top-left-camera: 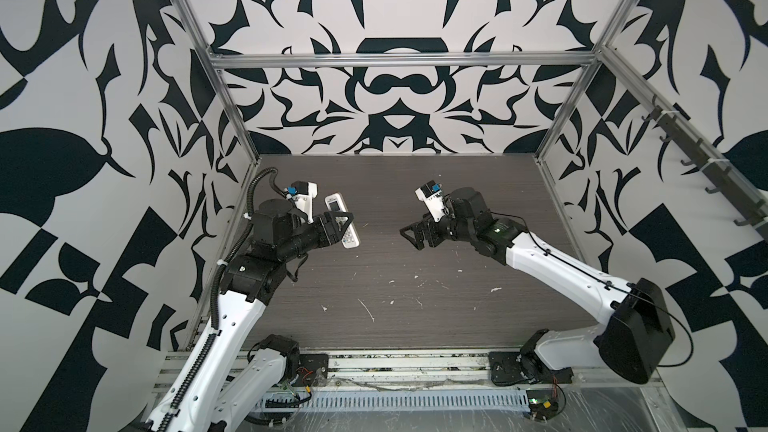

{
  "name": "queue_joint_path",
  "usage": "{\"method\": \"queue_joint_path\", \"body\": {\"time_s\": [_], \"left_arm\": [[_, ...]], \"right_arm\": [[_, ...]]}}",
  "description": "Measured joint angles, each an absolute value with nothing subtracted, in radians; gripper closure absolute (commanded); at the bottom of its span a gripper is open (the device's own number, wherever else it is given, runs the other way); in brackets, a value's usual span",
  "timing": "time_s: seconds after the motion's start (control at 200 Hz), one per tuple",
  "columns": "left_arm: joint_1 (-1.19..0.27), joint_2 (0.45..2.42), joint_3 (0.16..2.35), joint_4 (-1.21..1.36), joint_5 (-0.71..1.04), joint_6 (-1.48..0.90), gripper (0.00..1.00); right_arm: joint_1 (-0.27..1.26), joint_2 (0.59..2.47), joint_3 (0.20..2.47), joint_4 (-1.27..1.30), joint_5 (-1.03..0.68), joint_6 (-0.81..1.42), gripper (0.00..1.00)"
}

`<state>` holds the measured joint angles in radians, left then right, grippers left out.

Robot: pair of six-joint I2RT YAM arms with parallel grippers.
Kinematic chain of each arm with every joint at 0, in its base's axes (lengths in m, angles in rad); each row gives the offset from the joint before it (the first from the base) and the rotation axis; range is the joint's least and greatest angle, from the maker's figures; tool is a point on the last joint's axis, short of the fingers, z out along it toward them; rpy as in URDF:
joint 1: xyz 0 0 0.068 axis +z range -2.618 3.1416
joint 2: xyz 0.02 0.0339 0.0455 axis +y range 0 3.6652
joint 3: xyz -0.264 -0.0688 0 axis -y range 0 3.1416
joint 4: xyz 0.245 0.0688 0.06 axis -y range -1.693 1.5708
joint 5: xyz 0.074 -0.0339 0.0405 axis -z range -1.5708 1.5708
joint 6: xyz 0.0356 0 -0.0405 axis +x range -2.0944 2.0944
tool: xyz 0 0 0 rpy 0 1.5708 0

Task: Load the batteries into the remote control
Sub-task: 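Lower the remote to the table with the left gripper while the right gripper withdraws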

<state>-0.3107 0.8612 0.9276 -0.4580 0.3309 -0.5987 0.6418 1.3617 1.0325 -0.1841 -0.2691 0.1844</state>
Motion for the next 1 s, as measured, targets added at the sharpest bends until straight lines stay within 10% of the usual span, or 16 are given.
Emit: {"method": "queue_joint_path", "body": {"time_s": [1.0], "left_arm": [[-0.374, 1.090, 0.923, -0.627, 0.094, -0.601, 0.69]], "right_arm": [[0.635, 1.396, 0.945, -0.148, -0.159, 0.212, 0.01]]}}
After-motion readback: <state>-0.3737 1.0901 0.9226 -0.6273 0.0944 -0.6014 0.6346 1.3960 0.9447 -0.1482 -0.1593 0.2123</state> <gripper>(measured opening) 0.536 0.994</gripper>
